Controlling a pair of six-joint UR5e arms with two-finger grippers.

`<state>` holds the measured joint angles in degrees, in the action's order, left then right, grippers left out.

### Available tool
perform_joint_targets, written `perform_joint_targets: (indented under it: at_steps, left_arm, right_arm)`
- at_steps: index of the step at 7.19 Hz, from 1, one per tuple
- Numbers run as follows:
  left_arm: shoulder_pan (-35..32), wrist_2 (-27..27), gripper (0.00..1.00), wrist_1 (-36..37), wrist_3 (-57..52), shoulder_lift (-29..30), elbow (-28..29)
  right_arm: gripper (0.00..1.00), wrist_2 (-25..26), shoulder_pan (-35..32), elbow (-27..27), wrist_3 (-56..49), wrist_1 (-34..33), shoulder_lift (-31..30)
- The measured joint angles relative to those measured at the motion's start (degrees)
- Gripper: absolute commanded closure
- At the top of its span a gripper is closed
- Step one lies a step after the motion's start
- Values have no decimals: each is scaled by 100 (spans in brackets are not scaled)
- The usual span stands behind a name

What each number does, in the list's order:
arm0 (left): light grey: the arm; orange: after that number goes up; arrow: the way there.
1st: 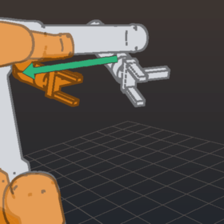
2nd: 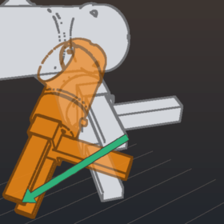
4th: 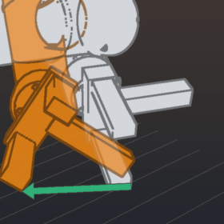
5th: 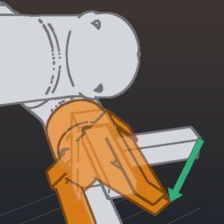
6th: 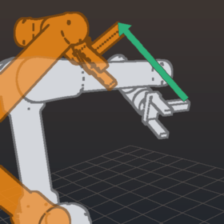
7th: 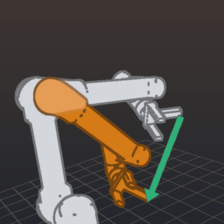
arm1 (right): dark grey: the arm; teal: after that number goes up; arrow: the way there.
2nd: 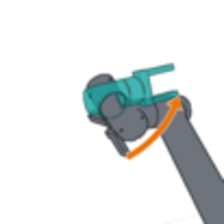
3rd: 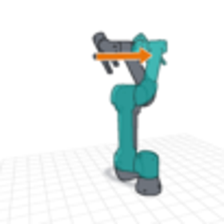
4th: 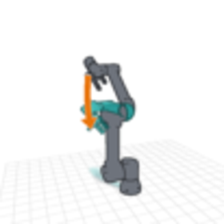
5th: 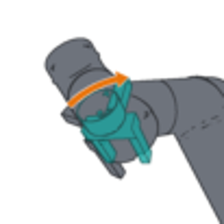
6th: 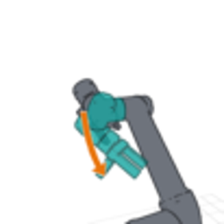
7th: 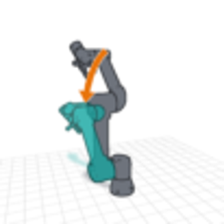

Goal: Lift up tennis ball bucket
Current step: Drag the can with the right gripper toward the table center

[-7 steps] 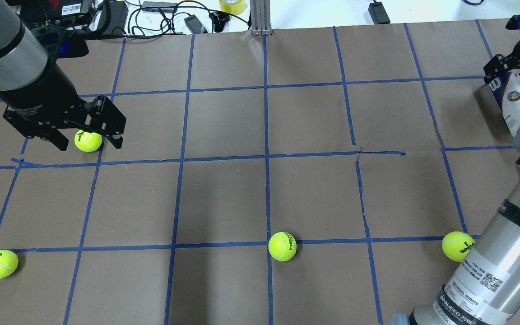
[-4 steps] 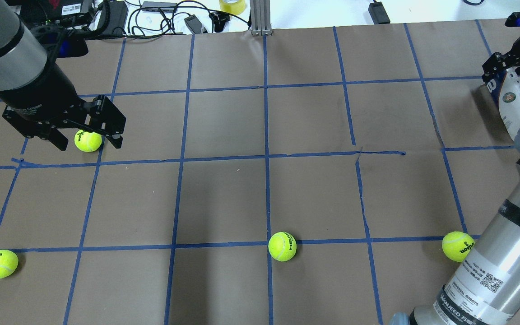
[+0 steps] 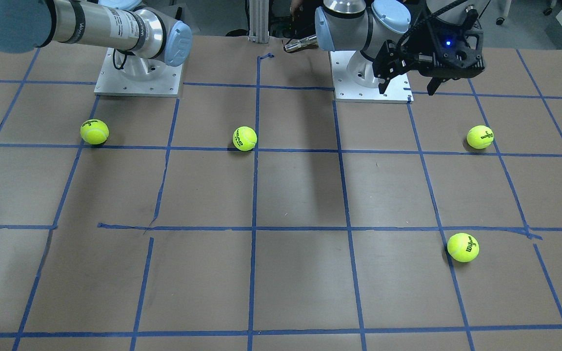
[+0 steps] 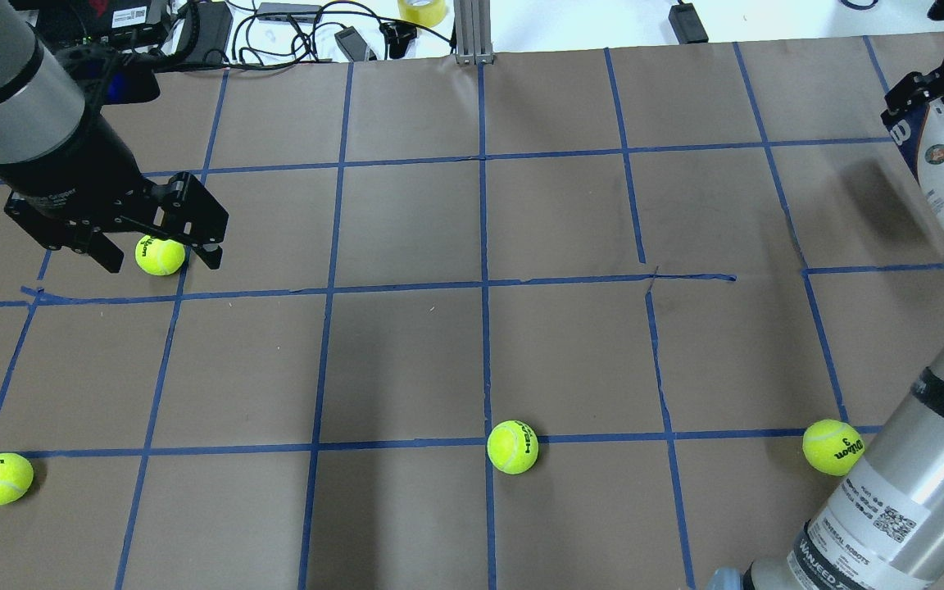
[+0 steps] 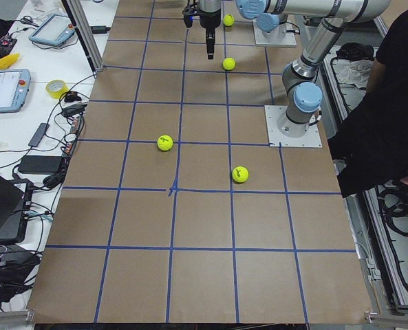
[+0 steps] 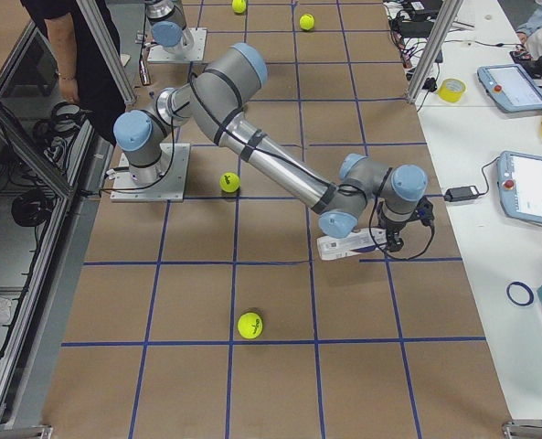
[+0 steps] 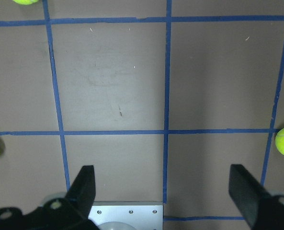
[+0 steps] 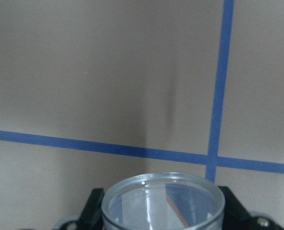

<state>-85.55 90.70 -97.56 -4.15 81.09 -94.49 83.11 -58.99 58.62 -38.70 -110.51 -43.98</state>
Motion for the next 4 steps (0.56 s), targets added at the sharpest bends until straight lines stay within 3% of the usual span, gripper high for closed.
perform_joint_targets:
  at_steps: [1, 4]
  left_arm:
    - [1, -9, 0, 2, -12, -3, -4]
    - [33, 10, 0, 21, -54, 3, 65]
  right_arm:
    - [47, -97, -272, 23, 1, 365, -326]
    - [64, -109, -1592, 312, -38, 997, -966]
